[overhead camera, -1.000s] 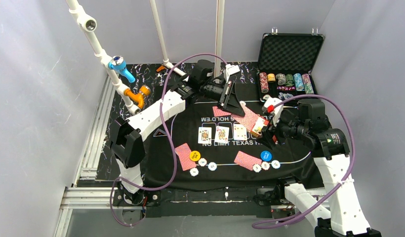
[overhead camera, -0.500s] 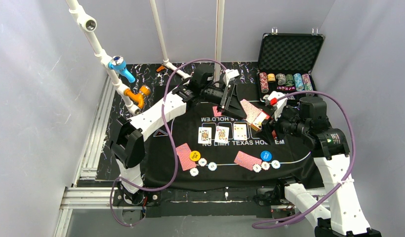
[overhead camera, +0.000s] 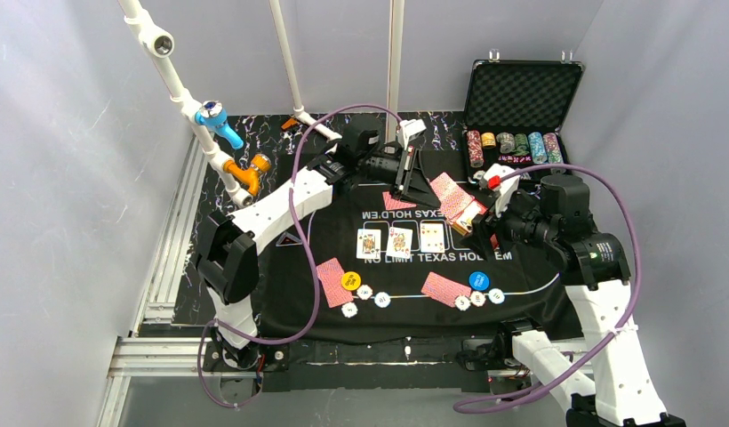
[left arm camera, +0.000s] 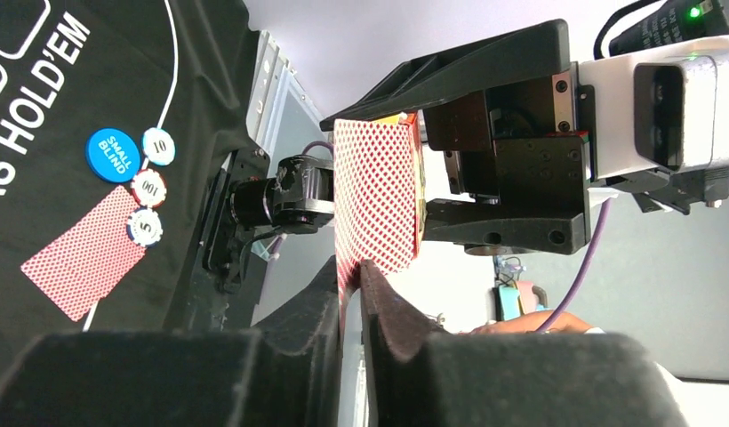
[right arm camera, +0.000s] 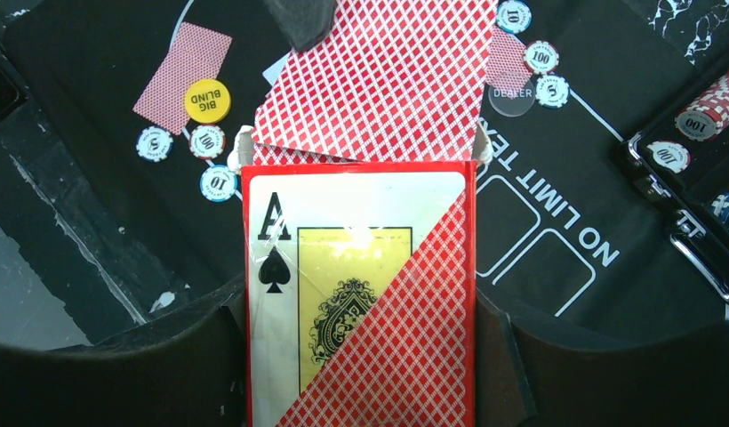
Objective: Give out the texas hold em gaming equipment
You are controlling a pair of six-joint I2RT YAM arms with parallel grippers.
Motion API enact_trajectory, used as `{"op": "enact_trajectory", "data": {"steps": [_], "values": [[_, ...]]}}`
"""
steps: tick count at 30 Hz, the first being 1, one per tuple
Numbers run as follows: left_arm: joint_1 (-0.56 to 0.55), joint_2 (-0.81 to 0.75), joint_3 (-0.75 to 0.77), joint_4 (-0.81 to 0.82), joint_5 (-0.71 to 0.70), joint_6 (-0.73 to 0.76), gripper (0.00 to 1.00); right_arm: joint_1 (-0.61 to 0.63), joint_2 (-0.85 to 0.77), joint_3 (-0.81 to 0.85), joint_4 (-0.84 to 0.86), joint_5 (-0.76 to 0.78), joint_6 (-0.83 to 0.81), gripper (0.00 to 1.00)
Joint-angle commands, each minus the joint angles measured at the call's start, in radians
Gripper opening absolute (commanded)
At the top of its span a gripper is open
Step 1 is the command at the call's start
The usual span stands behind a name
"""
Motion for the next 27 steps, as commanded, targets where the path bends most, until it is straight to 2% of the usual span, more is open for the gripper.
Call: {"op": "enact_trajectory", "data": {"steps": [1, 2, 9, 12, 14, 18, 22, 27], "values": [[0.011, -0.073, 0.017, 0.026, 0.006, 0.002, 0.03, 0.000, -0.023, 0.001, 0.041, -0.009, 0.002, 0.01], [0.015, -0.076, 0.018, 0.026, 0.006, 0.003, 0.00, -0.001, -0.025, 0.001, 0.039, -0.007, 0.000, 0.01], [0.059, -0.082, 0.043, 0.026, 0.012, 0.012, 0.00, 0.000, -0.037, -0.003, 0.020, 0.009, -0.009, 0.01], [0.096, -0.073, 0.075, -0.004, 0.008, 0.059, 0.00, 0.000, -0.044, 0.002, 0.007, 0.017, -0.012, 0.01], [0.119, -0.059, 0.099, -0.101, 0.003, 0.145, 0.00, 0.000, -0.048, 0.008, -0.002, 0.018, -0.015, 0.01], [0.116, -0.032, 0.144, -0.384, -0.041, 0.459, 0.00, 0.000, -0.045, 0.030, -0.014, 0.024, -0.030, 0.01], [0.070, 0.045, 0.188, -0.539, -0.090, 0.589, 0.00, -0.001, -0.032, 0.056, -0.018, 0.024, -0.041, 0.01], [-0.019, 0.181, 0.270, -0.610, -0.152, 0.675, 0.00, -0.004, -0.028, 0.078, -0.043, 0.023, -0.059, 0.01]]}}
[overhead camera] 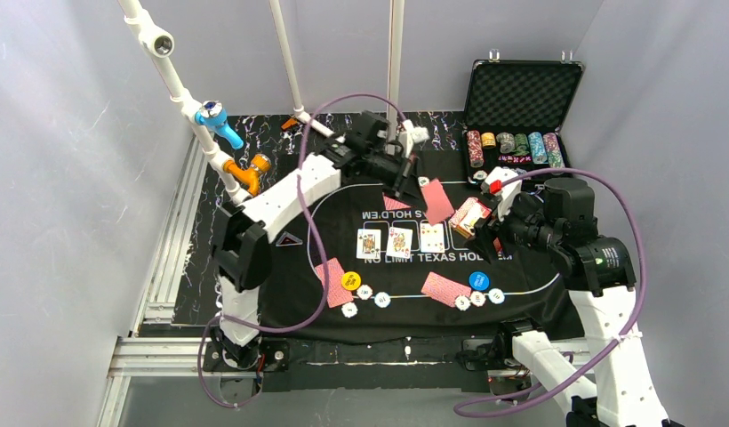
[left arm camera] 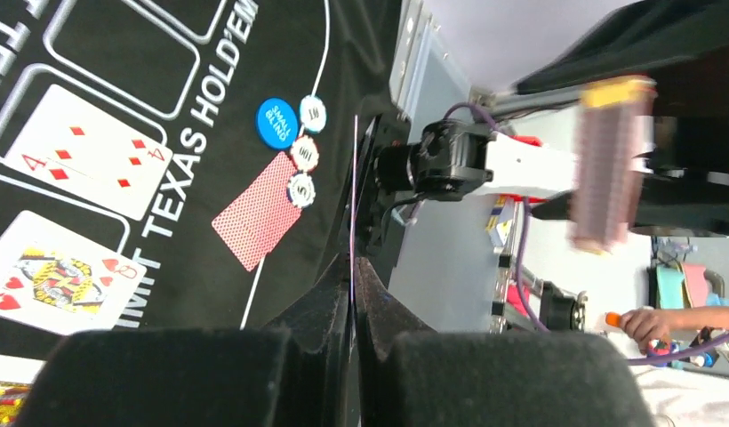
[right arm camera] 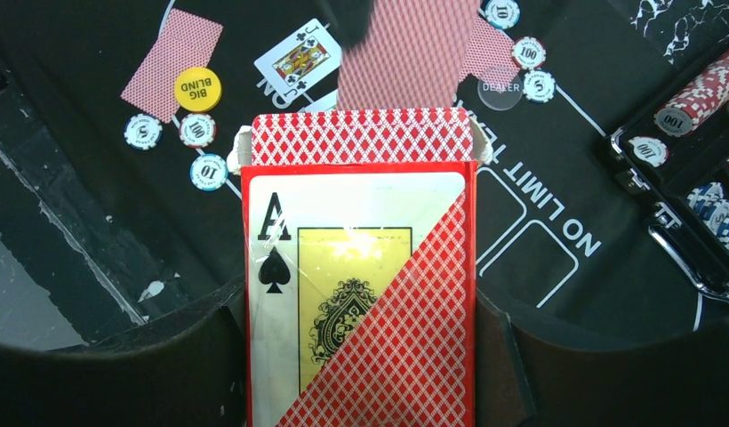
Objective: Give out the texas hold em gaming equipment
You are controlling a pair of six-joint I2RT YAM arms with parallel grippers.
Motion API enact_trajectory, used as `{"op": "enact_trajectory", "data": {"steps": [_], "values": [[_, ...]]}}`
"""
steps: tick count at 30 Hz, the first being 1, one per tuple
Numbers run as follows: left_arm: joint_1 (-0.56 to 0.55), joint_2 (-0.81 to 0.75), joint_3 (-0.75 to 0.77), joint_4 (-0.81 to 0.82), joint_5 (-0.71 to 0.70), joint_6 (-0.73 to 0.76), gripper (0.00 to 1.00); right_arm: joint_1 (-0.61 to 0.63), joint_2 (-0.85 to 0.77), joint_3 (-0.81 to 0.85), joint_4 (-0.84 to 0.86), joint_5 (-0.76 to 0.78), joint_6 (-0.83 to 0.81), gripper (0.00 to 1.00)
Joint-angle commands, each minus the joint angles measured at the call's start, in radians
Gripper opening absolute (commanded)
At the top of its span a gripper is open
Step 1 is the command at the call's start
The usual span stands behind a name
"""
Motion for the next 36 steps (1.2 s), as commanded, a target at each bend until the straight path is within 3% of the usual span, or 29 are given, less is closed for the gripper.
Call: {"op": "enact_trajectory", "data": {"steps": [1, 8, 16, 36], "values": [[-0.087, 0.135, 0.114, -0.181, -0.073, 0.174, 0.00, -0.004, -0.005, 0.062, 0.000, -0.005, -0.025, 0.01], [-0.146, 0.355, 0.304, -0.259, -0.177, 0.269, 0.00, -0.014, 0.001, 0.080, -0.023, -0.001, -0.035, 0.01], [-0.185, 0.494, 0.386, -0.254, -0.202, 0.325, 0.00, -0.018, 0.002, 0.096, -0.058, 0.005, -0.045, 0.01], [-0.202, 0.691, 0.590, -0.222, -0.279, 0.347, 0.00, -0.040, -0.010, 0.129, -0.172, 0.024, -0.065, 0.01]]}}
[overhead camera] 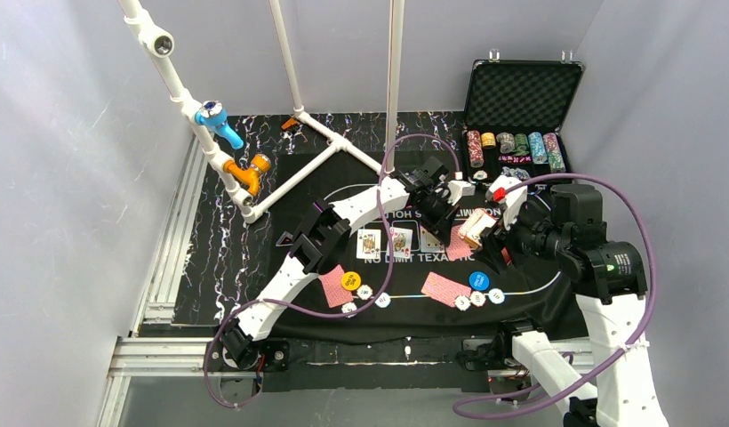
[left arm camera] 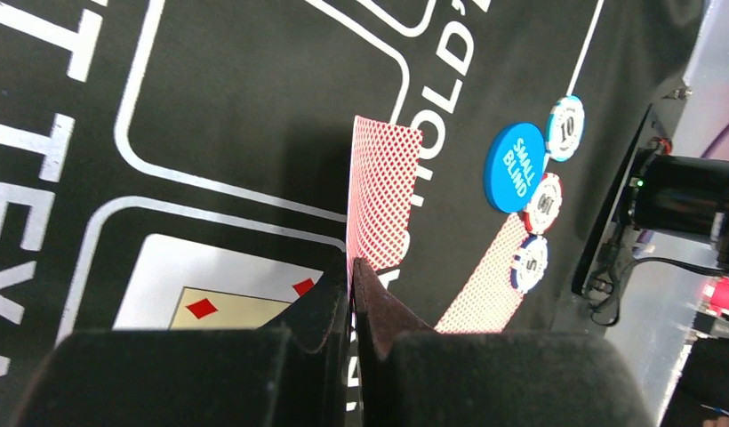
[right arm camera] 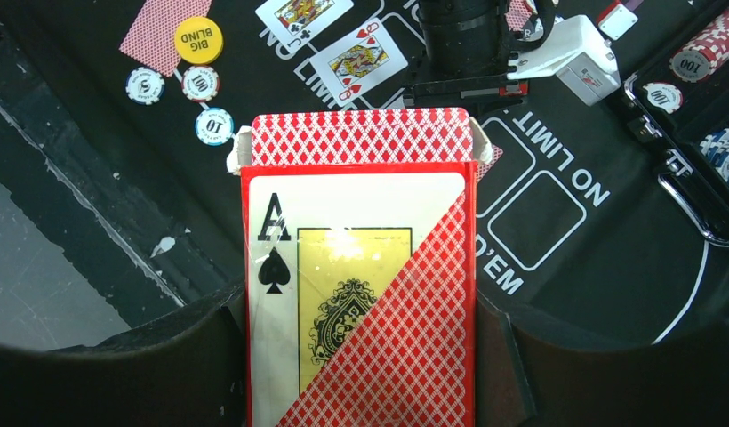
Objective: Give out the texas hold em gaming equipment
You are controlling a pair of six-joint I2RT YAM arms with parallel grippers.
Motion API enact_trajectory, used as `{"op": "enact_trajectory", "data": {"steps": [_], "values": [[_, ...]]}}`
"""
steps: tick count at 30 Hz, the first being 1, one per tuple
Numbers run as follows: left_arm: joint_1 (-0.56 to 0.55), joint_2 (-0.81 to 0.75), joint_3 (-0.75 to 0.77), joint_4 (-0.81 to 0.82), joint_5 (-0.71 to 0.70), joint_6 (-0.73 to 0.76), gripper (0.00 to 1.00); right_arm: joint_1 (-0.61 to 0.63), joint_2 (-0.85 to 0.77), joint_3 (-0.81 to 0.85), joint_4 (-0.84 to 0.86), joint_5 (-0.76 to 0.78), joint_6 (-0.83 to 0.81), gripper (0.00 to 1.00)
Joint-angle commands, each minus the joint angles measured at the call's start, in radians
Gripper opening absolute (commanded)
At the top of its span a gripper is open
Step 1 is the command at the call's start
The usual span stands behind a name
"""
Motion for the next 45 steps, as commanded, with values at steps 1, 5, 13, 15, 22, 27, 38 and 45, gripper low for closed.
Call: {"op": "enact_trajectory", "data": {"steps": [1, 5, 13, 15, 22, 27, 38, 45], "values": [[-0.008, 0.011, 0.085, -0.026, -0.042, 0.042, 0.00, -0.021, -0.015, 0.056, 0.000, -0.006, -0.012, 0.01], [-0.008, 0.041, 0.139, -0.051, -0.071, 0.058, 0.02, -0.031, -0.019, 0.054, -0.011, -0.012, -0.012, 0.01], [-0.008, 0.077, 0.195, -0.084, -0.093, 0.104, 0.21, -0.037, -0.021, 0.055, -0.014, -0.017, -0.012, 0.01], [-0.009, 0.071, 0.198, -0.084, -0.105, 0.113, 0.27, -0.038, -0.024, 0.052, -0.013, -0.018, -0.012, 0.01], [-0.004, 0.054, 0.209, -0.095, -0.153, 0.144, 0.49, -0.044, -0.030, 0.051, -0.008, -0.029, -0.009, 0.01], [0.011, 0.027, 0.232, -0.095, -0.164, 0.131, 0.63, -0.045, -0.040, 0.049, -0.010, -0.037, -0.008, 0.01], [0.065, -0.176, 0.100, -0.079, -0.061, -0.004, 0.70, -0.045, -0.060, 0.022, 0.013, -0.067, -0.013, 0.01], [0.118, -0.536, -0.295, -0.003, 0.146, -0.069, 0.81, -0.045, -0.081, -0.031, 0.027, -0.076, -0.033, 0.01]]}}
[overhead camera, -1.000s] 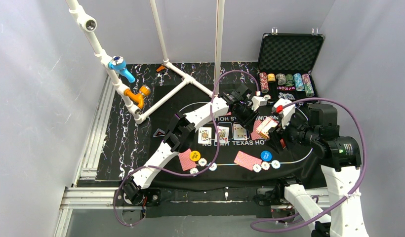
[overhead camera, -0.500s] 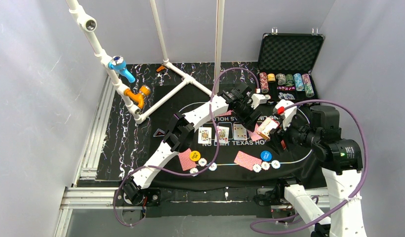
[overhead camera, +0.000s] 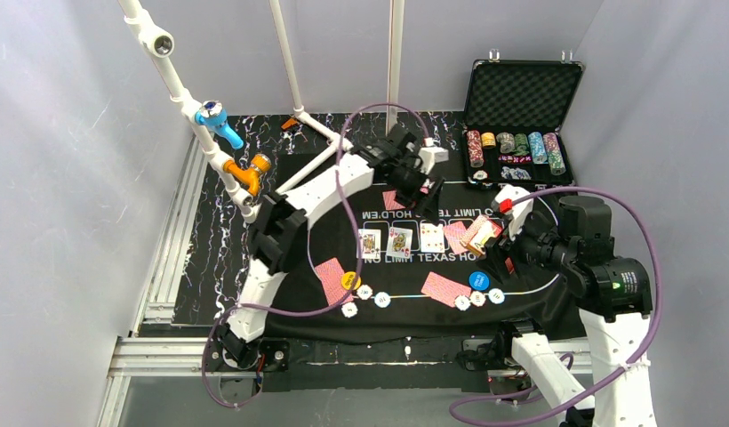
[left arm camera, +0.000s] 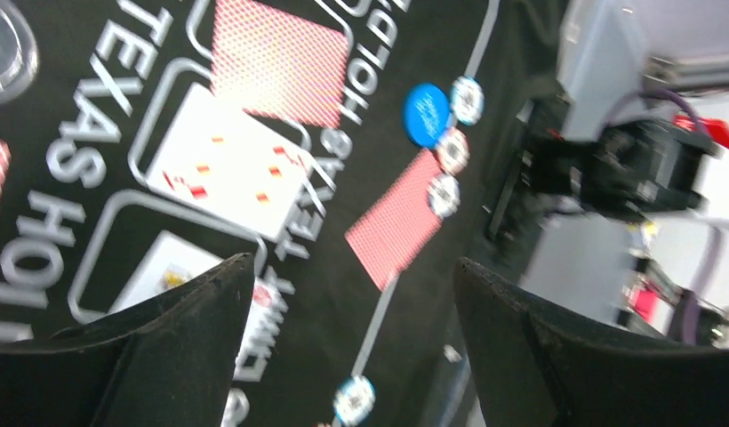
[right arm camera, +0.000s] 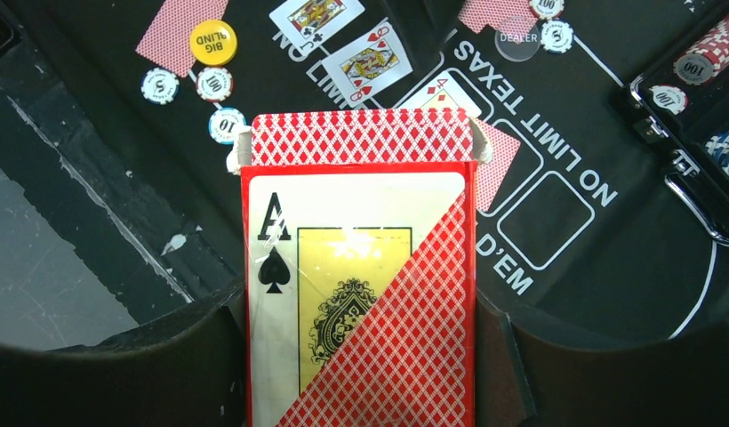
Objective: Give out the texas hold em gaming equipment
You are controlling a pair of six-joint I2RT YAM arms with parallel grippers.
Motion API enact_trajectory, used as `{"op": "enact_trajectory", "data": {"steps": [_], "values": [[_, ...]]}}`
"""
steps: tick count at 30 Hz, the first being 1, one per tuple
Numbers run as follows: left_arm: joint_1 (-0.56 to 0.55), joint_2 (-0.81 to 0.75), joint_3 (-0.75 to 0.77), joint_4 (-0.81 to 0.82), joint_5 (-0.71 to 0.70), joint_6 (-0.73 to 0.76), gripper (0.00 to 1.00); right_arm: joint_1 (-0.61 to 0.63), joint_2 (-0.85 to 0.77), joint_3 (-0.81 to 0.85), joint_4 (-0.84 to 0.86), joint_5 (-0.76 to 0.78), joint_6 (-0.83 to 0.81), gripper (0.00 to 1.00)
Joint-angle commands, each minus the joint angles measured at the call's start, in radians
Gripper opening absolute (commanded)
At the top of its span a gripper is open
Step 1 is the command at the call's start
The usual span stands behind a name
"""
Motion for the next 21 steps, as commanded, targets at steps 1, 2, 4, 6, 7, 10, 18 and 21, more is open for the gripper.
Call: {"op": "enact_trajectory", "data": {"steps": [1, 2, 4, 6, 7, 10, 18, 21], "values": [[0.023, -0.311, -0.179, 0.039, 0.165, -0.038, 0.83, -0.006, -0.017, -0.035, 0.058, -0.026, -0.036, 0.01], [0.024, -0.354, -0.214, 0.038, 0.175, -0.038, 0.85, -0.006, -0.017, -0.043, 0.060, -0.021, -0.045, 0.01], [0.029, -0.419, -0.264, 0.022, 0.198, -0.031, 0.89, -0.006, -0.013, -0.058, 0.066, -0.015, -0.068, 0.01], [0.035, -0.468, -0.285, 0.009, 0.223, -0.037, 0.91, -0.006, -0.007, -0.067, 0.061, -0.025, -0.092, 0.01], [0.037, -0.484, -0.285, 0.009, 0.240, -0.052, 0.91, -0.006, -0.003, -0.070, 0.056, -0.040, -0.109, 0.01], [0.036, -0.492, -0.257, 0.043, 0.328, -0.142, 0.92, -0.006, 0.014, -0.074, 0.029, -0.088, -0.165, 0.01], [-0.043, -0.414, -0.203, 0.167, 0.382, -0.352, 0.94, -0.006, 0.055, -0.055, 0.002, -0.151, -0.256, 0.01], [-0.072, -0.391, -0.197, 0.169, 0.367, -0.368, 0.96, -0.006, 0.061, -0.043, -0.002, -0.160, -0.268, 0.01]]}}
